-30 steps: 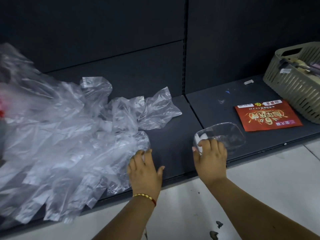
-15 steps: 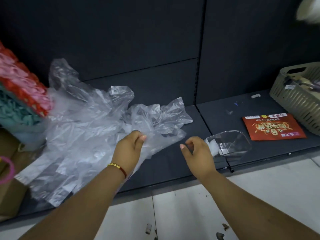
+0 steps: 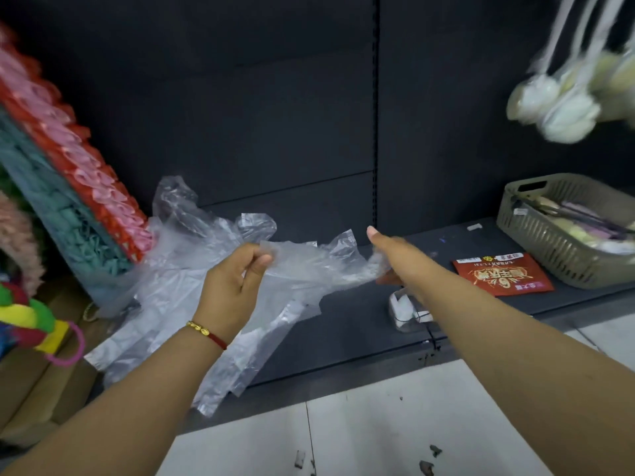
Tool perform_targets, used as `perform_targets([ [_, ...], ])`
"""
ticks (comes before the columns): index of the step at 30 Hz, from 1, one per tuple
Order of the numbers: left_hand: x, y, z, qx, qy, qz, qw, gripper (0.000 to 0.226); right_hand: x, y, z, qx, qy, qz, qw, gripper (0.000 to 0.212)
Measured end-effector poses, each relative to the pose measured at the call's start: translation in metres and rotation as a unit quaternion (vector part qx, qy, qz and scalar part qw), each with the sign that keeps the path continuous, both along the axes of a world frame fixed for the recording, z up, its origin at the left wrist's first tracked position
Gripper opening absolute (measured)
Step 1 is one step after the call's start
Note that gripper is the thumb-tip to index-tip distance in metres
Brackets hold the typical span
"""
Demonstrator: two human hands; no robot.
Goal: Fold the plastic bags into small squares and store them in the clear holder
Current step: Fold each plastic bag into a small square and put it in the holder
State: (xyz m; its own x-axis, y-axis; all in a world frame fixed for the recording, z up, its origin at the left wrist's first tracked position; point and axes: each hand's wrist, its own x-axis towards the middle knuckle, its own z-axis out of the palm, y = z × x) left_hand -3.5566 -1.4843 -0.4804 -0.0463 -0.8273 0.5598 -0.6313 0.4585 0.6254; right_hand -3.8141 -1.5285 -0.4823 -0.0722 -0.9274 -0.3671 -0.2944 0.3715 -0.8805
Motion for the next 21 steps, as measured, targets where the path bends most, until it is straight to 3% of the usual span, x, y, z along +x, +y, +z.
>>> perform_targets([
  [3,0.001,0.024,0.006,-0.037,-0.008,0.016,0.999,0.022,-0.002,0.019,-0.001,0.127,-0.16,0.023,0.979,0.06],
  [7,0.003,0.051,0.012,-0.067,-0.003,0.029,0.997,0.021,0.0,0.041,-0.004,0.139,-0.238,0.041,0.96,0.047],
  [11,0.007,0.069,0.016,-0.066,0.016,0.045,0.997,0.021,0.007,0.054,0.007,0.078,-0.285,0.021,0.955,0.009],
  [14,0.015,0.074,0.02,-0.037,0.023,0.063,0.997,0.007,0.007,0.057,0.013,0.008,-0.277,-0.021,0.96,0.013],
  [16,0.023,0.075,0.022,-0.007,0.038,0.08,0.996,0.022,0.003,0.055,0.014,-0.028,-0.314,-0.071,0.946,0.013],
  [21,0.039,0.073,0.022,0.056,0.1,0.098,0.989,0.022,-0.007,0.05,0.011,-0.057,-0.411,-0.145,0.898,0.01],
])
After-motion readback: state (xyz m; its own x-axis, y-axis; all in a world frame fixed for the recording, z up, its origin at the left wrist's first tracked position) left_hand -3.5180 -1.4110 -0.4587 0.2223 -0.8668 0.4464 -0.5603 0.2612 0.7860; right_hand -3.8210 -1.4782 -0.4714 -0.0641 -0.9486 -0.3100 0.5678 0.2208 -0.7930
